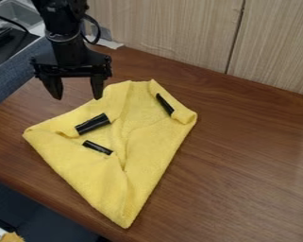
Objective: Unfold the cloth from the middle to top left
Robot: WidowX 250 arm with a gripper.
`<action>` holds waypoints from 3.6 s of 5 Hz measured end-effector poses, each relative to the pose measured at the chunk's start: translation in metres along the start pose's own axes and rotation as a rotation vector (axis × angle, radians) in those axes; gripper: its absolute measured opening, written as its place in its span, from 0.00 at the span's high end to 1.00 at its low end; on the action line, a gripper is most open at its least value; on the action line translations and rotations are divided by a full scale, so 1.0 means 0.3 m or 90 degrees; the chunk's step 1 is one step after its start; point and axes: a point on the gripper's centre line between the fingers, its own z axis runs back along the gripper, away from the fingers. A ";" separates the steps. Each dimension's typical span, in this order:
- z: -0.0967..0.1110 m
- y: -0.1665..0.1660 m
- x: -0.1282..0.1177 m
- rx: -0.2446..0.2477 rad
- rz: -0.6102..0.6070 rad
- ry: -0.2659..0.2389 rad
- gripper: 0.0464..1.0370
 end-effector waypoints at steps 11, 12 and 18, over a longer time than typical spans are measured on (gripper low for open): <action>-0.112 -0.021 -0.018 0.070 -0.056 0.040 0.99; -0.064 0.026 0.069 0.069 -0.012 0.016 0.99; -0.263 0.156 0.295 0.152 0.115 0.112 0.61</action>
